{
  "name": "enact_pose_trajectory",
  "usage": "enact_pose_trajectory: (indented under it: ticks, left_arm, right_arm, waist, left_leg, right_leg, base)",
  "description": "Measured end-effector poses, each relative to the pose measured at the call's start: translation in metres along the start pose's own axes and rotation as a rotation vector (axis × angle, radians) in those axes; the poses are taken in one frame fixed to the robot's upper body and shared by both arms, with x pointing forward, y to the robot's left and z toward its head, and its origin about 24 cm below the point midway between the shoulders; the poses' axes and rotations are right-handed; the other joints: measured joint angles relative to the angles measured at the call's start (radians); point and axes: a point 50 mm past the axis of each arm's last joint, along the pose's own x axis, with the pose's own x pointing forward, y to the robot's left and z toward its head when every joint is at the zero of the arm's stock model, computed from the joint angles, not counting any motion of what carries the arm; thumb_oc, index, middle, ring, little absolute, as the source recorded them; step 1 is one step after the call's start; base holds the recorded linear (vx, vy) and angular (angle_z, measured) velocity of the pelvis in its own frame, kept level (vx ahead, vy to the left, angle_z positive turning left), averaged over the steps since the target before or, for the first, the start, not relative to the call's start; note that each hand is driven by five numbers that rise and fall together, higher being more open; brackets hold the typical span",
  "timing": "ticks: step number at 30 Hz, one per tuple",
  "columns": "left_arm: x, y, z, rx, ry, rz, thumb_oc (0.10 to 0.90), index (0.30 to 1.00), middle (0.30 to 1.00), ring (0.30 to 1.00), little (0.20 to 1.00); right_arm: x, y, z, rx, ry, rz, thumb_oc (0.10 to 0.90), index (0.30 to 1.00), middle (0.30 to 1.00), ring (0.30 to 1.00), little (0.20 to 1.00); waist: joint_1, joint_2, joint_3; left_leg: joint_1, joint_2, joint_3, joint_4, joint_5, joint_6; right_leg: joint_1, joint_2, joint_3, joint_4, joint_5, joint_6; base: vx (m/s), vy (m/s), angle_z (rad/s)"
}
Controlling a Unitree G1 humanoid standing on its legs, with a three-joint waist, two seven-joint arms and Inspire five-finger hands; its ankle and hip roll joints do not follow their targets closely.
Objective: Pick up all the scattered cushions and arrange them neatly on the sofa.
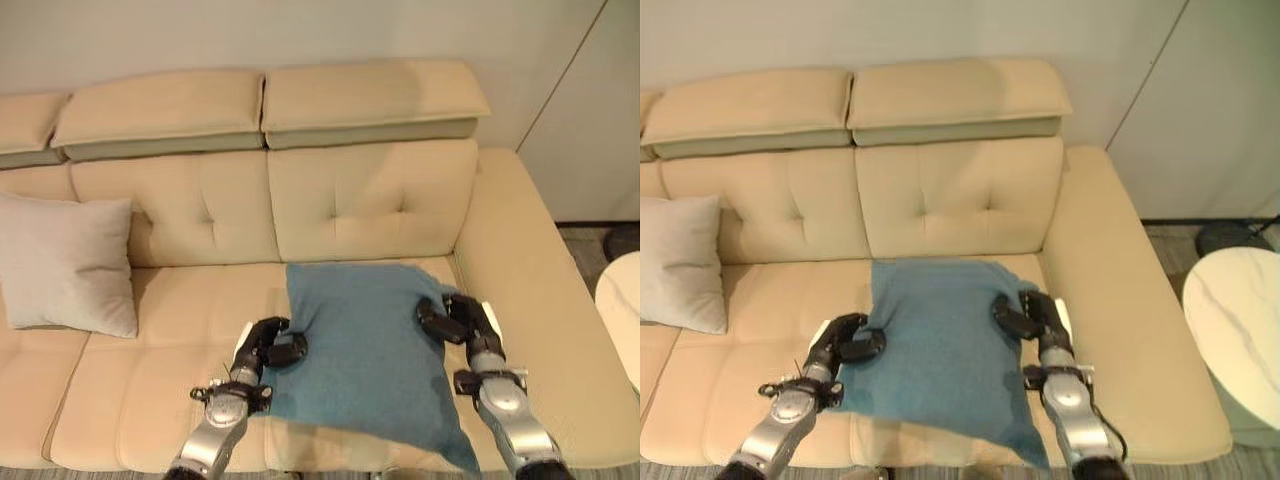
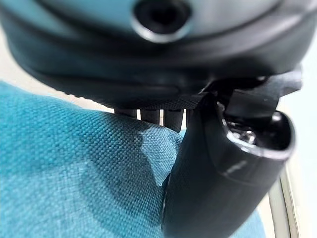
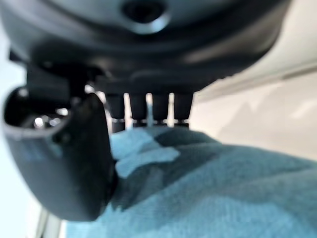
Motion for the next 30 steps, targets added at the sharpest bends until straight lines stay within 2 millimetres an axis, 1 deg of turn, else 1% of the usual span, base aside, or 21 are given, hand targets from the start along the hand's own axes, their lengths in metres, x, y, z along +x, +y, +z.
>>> enact_pose_trajectory:
  ticks: [3, 6, 7, 8, 10, 11, 12, 13, 16, 19, 20, 21, 22, 23, 24, 25, 26, 27, 28, 29, 30]
  left_arm:
    - [0.025, 0.004, 0.055, 0.040, -0.182, 0.057, 0.400, 0.300, 0.300, 0.300, 0.300]
    - [0.036, 0.008, 0.086, 0.043, -0.276, 0.130, 0.400, 0.300, 0.300, 0.300, 0.300]
    - [0.044, 0.012, 0.118, 0.060, -0.375, 0.176, 0.400, 0.300, 0.300, 0.300, 0.300]
    - [0.046, 0.014, 0.141, 0.054, -0.456, 0.202, 0.400, 0.300, 0.300, 0.300, 0.300]
    - [0.048, 0.017, 0.161, 0.065, -0.523, 0.251, 0.400, 0.300, 0.300, 0.300, 0.300]
    - [0.049, 0.017, 0.180, 0.071, -0.580, 0.274, 0.400, 0.300, 0.300, 0.300, 0.300]
    - [0.048, 0.017, 0.201, 0.081, -0.651, 0.300, 0.400, 0.300, 0.300, 0.300, 0.300]
    - [0.044, 0.015, 0.234, 0.074, -0.767, 0.343, 0.400, 0.300, 0.300, 0.300, 0.300]
    - [0.038, 0.019, 0.266, 0.073, -0.878, 0.410, 0.400, 0.300, 0.300, 0.300, 0.300]
    - [0.047, 0.019, 0.303, 0.126, -0.932, 0.467, 0.400, 0.300, 0.300, 0.300, 0.300]
    - [0.049, 0.018, 0.315, 0.146, -0.942, 0.481, 0.660, 0.691, 0.691, 0.691, 0.691]
    - [0.050, 0.017, 0.325, 0.159, -0.951, 0.491, 0.800, 0.900, 0.900, 0.900, 0.900]
    - [0.051, 0.017, 0.337, 0.174, -0.961, 0.503, 0.800, 0.900, 0.900, 0.900, 0.900]
    - [0.052, 0.017, 0.353, 0.203, -0.969, 0.514, 0.800, 0.900, 0.900, 0.900, 0.900]
    - [0.051, 0.016, 0.359, 0.203, -0.973, 0.503, 0.800, 0.900, 0.900, 0.900, 0.900]
    - [0.052, 0.015, 0.363, 0.222, -0.973, 0.495, 0.800, 0.900, 0.900, 0.900, 0.900]
    - [0.052, 0.014, 0.366, 0.226, -0.972, 0.480, 0.800, 0.900, 0.900, 0.900, 0.900]
    - [0.050, 0.014, 0.372, 0.223, -0.978, 0.453, 0.800, 0.900, 0.900, 0.900, 0.900]
    - [0.048, 0.016, 0.376, 0.220, -0.985, 0.445, 0.800, 0.900, 0.900, 0.900, 0.900]
    - [0.050, 0.018, 0.373, 0.210, -0.979, 0.435, 0.800, 0.900, 0.900, 0.900, 0.900]
    - [0.052, 0.020, 0.368, 0.199, -0.962, 0.432, 0.800, 0.900, 0.900, 0.900, 0.900]
  right_arm:
    - [0.032, 0.000, 0.057, -0.018, -0.192, -0.078, 0.400, 0.300, 0.300, 0.300, 0.300]
    - [0.045, 0.005, 0.093, -0.042, -0.311, -0.130, 0.400, 0.300, 0.300, 0.300, 0.300]
    - [0.055, 0.002, 0.126, -0.063, -0.418, -0.176, 0.400, 0.300, 0.300, 0.300, 0.300]
    - [0.058, -0.004, 0.146, -0.068, -0.483, -0.220, 0.400, 0.300, 0.300, 0.300, 0.300]
    - [0.061, -0.005, 0.161, -0.087, -0.530, -0.260, 0.400, 0.300, 0.300, 0.300, 0.300]
    - [0.065, -0.010, 0.177, -0.142, -0.582, -0.292, 0.400, 0.300, 0.300, 0.300, 0.300]
    - [0.066, -0.017, 0.195, -0.166, -0.638, -0.339, 0.400, 0.300, 0.300, 0.300, 0.300]
    - [0.064, -0.027, 0.223, -0.185, -0.735, -0.427, 0.400, 0.300, 0.300, 0.300, 0.300]
    - [0.062, -0.031, 0.262, -0.206, -0.855, -0.519, 0.400, 0.300, 0.300, 0.300, 0.300]
    - [0.072, -0.037, 0.300, -0.274, -0.888, -0.592, 0.400, 0.300, 0.300, 0.300, 0.300]
    - [0.074, -0.040, 0.310, -0.288, -0.889, -0.612, 0.599, 0.599, 0.599, 0.599, 0.599]
    - [0.076, -0.042, 0.319, -0.294, -0.891, -0.632, 0.800, 0.900, 0.900, 0.900, 0.900]
    - [0.077, -0.044, 0.329, -0.306, -0.892, -0.654, 0.800, 0.900, 0.900, 0.900, 0.900]
    - [0.079, -0.048, 0.341, -0.312, -0.878, -0.677, 0.800, 0.900, 0.900, 0.900, 0.900]
    - [0.079, -0.051, 0.345, -0.302, -0.875, -0.681, 0.800, 0.900, 0.900, 0.900, 0.900]
    - [0.081, -0.057, 0.348, -0.323, -0.861, -0.688, 0.800, 0.900, 0.900, 0.900, 0.900]
    - [0.081, -0.062, 0.349, -0.320, -0.850, -0.686, 0.800, 0.900, 0.900, 0.900, 0.900]
    - [0.081, -0.073, 0.354, -0.305, -0.826, -0.695, 0.800, 0.900, 0.900, 0.900, 0.900]
    - [0.082, -0.075, 0.354, -0.300, -0.806, -0.698, 0.800, 0.900, 0.900, 0.900, 0.900]
    - [0.085, -0.074, 0.348, -0.276, -0.776, -0.668, 0.800, 0.900, 0.900, 0.900, 0.900]
    - [0.087, -0.071, 0.343, -0.272, -0.763, -0.647, 0.800, 0.900, 0.900, 0.900, 0.900]
  waist:
    - [0.008, 0.002, 0.042]
    - [0.016, 0.000, 0.052]
    - [0.027, -0.001, 0.053]
    - [0.038, -0.006, 0.066]
    - [0.041, -0.014, 0.073]
    - [0.041, -0.014, 0.073]
    - [0.043, -0.014, 0.075]
    - [0.044, -0.017, 0.077]
    - [0.042, -0.021, 0.079]
    - [0.041, -0.022, 0.079]
    - [0.041, -0.025, 0.078]
    - [0.042, -0.025, 0.078]
    - [0.043, -0.025, 0.077]
    - [0.044, -0.026, 0.078]
    - [0.039, -0.028, 0.079]
    - [0.039, -0.030, 0.078]
    - [0.031, -0.037, 0.075]
    - [0.022, -0.052, 0.082]
    - [0.017, -0.068, 0.093]
    - [0.010, -0.091, 0.106]
    - [0.012, -0.090, 0.106]
  left_leg:
    - [-0.097, -0.003, 0.000, 0.000, 0.026, 0.010]
    - [-0.134, -0.005, -0.002, 0.002, 0.027, 0.012]
    - [-0.187, -0.005, -0.003, 0.001, 0.035, 0.009]
    - [-0.208, -0.004, -0.004, 0.001, 0.042, 0.010]
    - [-0.210, -0.007, -0.008, 0.001, 0.043, 0.011]
    - [-0.224, -0.011, -0.017, 0.001, 0.043, 0.011]
    - [-0.245, -0.014, -0.027, 0.001, 0.043, 0.011]
    - [-0.275, -0.014, -0.037, 0.001, 0.044, 0.012]
    - [-0.294, -0.019, -0.041, 0.001, 0.044, 0.012]
    - [-0.330, -0.021, -0.056, 0.010, 0.044, 0.012]
    - [-0.350, -0.022, -0.059, 0.018, 0.044, 0.012]
    - [-0.367, -0.020, -0.060, 0.021, 0.044, 0.012]
    - [-0.396, -0.017, -0.062, 0.029, 0.045, 0.013]
    - [-0.441, -0.014, -0.064, 0.042, 0.064, 0.039]
    - [-0.474, -0.018, -0.068, 0.039, 0.100, 0.088]
    - [-0.492, -0.023, -0.081, 0.037, 0.109, 0.101]
    - [-0.507, -0.042, -0.084, 0.034, 0.111, 0.099]
    - [-0.555, -0.069, -0.082, 0.074, 0.100, 0.083]
    - [-0.618, -0.079, -0.078, 0.152, 0.076, 0.065]
    - [-0.610, -0.085, -0.087, 0.086, 0.111, 0.060]
    - [-0.572, -0.069, -0.086, 0.033, 0.174, 0.056]
  right_leg:
    - [-0.097, -0.004, 0.002, -0.002, 0.033, 0.000]
    - [-0.137, -0.007, 0.001, 0.006, 0.030, 0.004]
    - [-0.191, -0.005, 0.001, 0.007, 0.036, 0.001]
    - [-0.209, -0.006, 0.001, 0.006, 0.046, 0.001]
    - [-0.207, -0.008, -0.002, 0.006, 0.046, 0.001]
    - [-0.216, -0.009, -0.010, 0.002, 0.044, 0.004]
    - [-0.229, -0.010, -0.016, -0.004, 0.044, 0.004]
    - [-0.253, -0.013, -0.024, -0.006, 0.046, 0.002]
    - [-0.271, -0.017, -0.024, -0.006, 0.046, 0.002]
    - [-0.297, -0.019, -0.029, -0.006, 0.046, 0.002]
    - [-0.313, -0.020, -0.029, -0.003, 0.046, 0.002]
    - [-0.330, -0.019, -0.029, 0.001, 0.046, 0.002]
    - [-0.361, -0.018, -0.029, 0.019, 0.045, 0.002]
    - [-0.436, -0.022, -0.027, 0.092, 0.038, 0.013]
    - [-0.543, -0.039, -0.019, 0.232, -0.002, 0.031]
    - [-0.589, -0.049, -0.017, 0.267, -0.061, 0.057]
    - [-0.539, -0.054, -0.015, 0.153, -0.012, 0.067]
    - [-0.500, -0.063, -0.013, 0.031, 0.052, 0.010]
    - [-0.511, -0.077, -0.013, 0.029, 0.067, 0.009]
    - [-0.518, -0.080, -0.010, 0.031, 0.071, 0.011]
    - [-0.518, -0.065, -0.006, 0.032, 0.071, 0.011]
  base:
    - [-0.09, -0.001, -0.02]
    - [-0.06, -0.001, 0.02]
    - [0.00, 0.000, 0.00]
    - [0.00, 0.000, 0.00]
    - [0.00, -0.001, 0.11]
    - [0.00, -0.002, 0.18]
    - [0.01, 0.003, 0.26]
    - [0.01, -0.003, 0.19]
    - [0.00, -0.006, 0.06]
    - [-0.03, -0.030, 0.09]
    - [-0.03, -0.036, 0.13]
    - [-0.02, -0.023, 0.07]
    - [-0.04, -0.029, -0.01]
    - [-0.04, -0.005, -0.08]
    - [-0.05, -0.009, -0.10]
    - [0.00, 0.000, 0.00]
    - [-0.01, 0.005, 0.26]
    - [-0.01, 0.013, 0.30]
    - [0.00, 0.010, 0.23]
    - [0.00, 0.019, -0.12]
    - [0.01, 0.016, -0.14]
